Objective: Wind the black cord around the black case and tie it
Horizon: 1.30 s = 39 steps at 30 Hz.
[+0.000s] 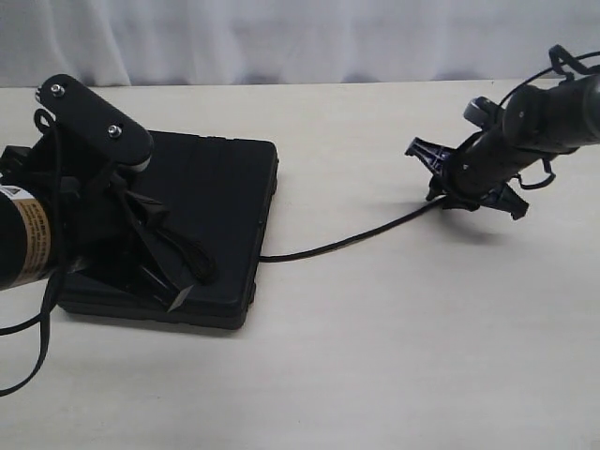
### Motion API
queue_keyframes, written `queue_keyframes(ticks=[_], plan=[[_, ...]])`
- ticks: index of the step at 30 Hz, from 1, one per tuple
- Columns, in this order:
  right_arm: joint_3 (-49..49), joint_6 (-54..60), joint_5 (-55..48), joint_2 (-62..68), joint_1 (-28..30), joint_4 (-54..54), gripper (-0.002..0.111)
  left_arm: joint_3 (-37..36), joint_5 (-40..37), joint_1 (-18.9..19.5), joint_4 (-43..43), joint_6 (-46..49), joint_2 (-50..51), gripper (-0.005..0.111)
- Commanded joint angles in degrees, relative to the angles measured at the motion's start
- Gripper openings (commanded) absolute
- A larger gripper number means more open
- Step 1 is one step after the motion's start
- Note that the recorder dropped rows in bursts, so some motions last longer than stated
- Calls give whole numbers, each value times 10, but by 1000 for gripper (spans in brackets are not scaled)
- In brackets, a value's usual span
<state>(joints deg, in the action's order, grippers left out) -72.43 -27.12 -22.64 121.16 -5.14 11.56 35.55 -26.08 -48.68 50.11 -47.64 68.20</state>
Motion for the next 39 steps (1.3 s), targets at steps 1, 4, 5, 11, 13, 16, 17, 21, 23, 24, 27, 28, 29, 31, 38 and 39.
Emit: queue_keyframes(ticks=[1, 4, 5, 11, 13, 16, 17, 21, 23, 24, 27, 28, 29, 31, 38, 39], plan=[[-52, 77, -49, 57, -33, 6, 25, -1, 1, 0, 0, -3, 0, 0], [-92, 129, -66, 75, -62, 6, 23, -1, 1, 0, 0, -3, 0, 0], [-103, 144, -71, 80, -70, 6, 21, -1, 1, 0, 0, -3, 0, 0], [-152, 278, -101, 106, -116, 6, 4, -1, 1, 0, 0, -3, 0, 0], [-166, 287, -121, 111, -123, 5, 4, -1, 1, 0, 0, -3, 0, 0], [-185, 288, -153, 111, -123, 4, 4, -1, 3, 0, 0, -3, 0, 0], [-191, 288, -164, 110, -123, 1, 4, -1, 3, 0, 0, -3, 0, 0], [-199, 288, -178, 108, -123, -9, 4, -1, 2, 1, 34, 0, 0, 0], [-199, 289, -175, 108, -123, -9, 4, -1, -6, 1, 84, 5, 9, 0], [-199, 295, -171, 108, -123, -9, 4, -1, -9, 1, 114, 7, 16, 0], [-198, 308, -163, 107, -123, -9, 4, -1, 30, 1, 229, 46, 49, 0], [-198, 310, -163, 106, -123, -9, 4, -1, 51, 1, 292, 60, 62, 0], [-198, 311, -162, 106, -123, -9, 4, 0, 64, 1, 355, 64, 73, 0], [-198, 320, -162, 106, -123, -9, 4, 13, 67, 1, 498, 44, 99, 0], [-198, 335, -159, 106, -123, -2, 4, 138, -27, 42, 487, -133, 143, 0], [-198, 335, -159, 106, -123, -2, 4, 151, -27, 55, 456, -108, 143, 0]])
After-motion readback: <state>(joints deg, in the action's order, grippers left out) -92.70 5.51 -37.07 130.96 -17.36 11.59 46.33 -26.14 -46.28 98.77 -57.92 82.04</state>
